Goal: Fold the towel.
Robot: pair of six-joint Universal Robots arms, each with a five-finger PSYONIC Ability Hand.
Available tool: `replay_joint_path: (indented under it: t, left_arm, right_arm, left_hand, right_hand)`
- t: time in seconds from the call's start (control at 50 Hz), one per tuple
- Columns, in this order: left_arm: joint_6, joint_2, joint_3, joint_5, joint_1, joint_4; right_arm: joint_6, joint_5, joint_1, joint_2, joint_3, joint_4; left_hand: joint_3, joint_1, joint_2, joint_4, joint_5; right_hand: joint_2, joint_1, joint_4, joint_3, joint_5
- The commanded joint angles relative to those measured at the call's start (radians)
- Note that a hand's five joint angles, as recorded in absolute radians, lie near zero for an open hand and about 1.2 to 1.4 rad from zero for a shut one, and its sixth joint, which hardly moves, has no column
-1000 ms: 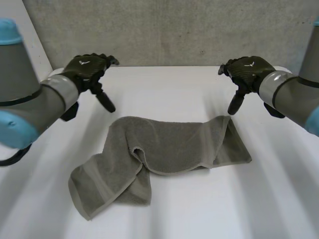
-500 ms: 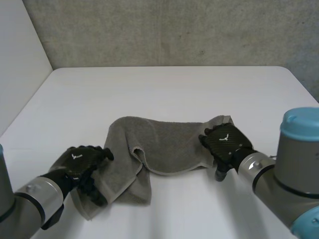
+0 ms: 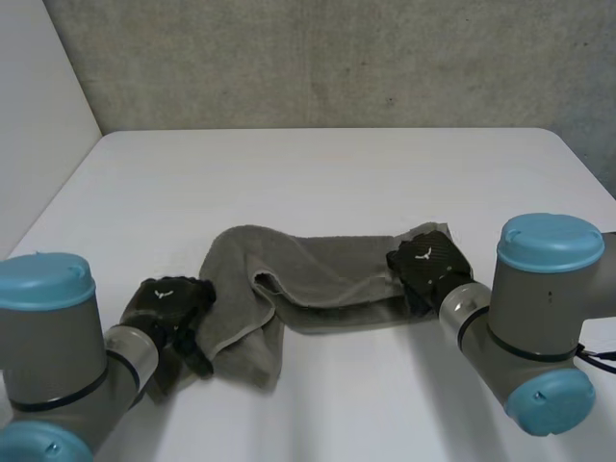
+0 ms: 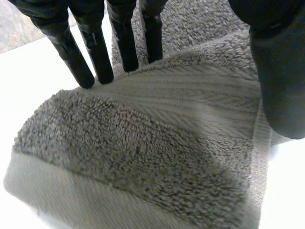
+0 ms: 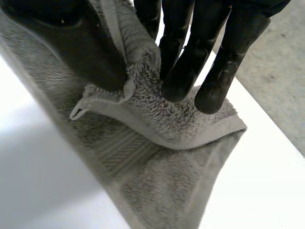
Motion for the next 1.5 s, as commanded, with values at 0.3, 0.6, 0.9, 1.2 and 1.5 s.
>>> replay_joint_path:
  t: [0.3, 0.6, 0.9, 1.2, 1.5]
  left_arm:
    - [0.125, -0.076, 0.278, 0.01, -0.006, -0.011]
    - [0.179, -0.174, 0.467, 0.016, -0.002, -0.053]
    - [0.154, -0.237, 1.237, 0.013, 0.07, 0.126]
    - [-0.123, -0.091, 0.963, 0.085, 0.199, 0.271]
    - [0.043, -0.185, 0.469, 0.231, 0.239, 0.325]
  right_arm:
    - [-0.004, 0.045, -0.009, 0.019, -0.201, 0.011]
    - [-0.065, 0.033, 0.002, 0.113, -0.355, 0.074]
    - [0.102, 0.042, -0.064, 0.081, -0.915, -0.372]
    - [-0.012, -0.242, -0.081, 0.266, -1.266, 0.287]
    - [-0.123, -0.333, -0.073, 0.306, -0.897, 0.333]
  left_hand:
    - [0.643, 0.643, 0.647, 0.642, 0.637]
    - [0.911, 0.911, 0.916, 0.911, 0.906]
    - [0.911, 0.911, 0.916, 0.911, 0.906]
    - [0.911, 0.911, 0.916, 0.911, 0.906]
    - [0.911, 0.911, 0.916, 0.911, 0.906]
  right_hand:
    - [0.098, 0.094, 0.075, 0.078, 0.064]
    - [0.098, 0.094, 0.075, 0.078, 0.064]
    - [0.098, 0.094, 0.075, 0.078, 0.064]
    - [0.098, 0.094, 0.075, 0.078, 0.064]
    - [0.098, 0.094, 0.075, 0.078, 0.064]
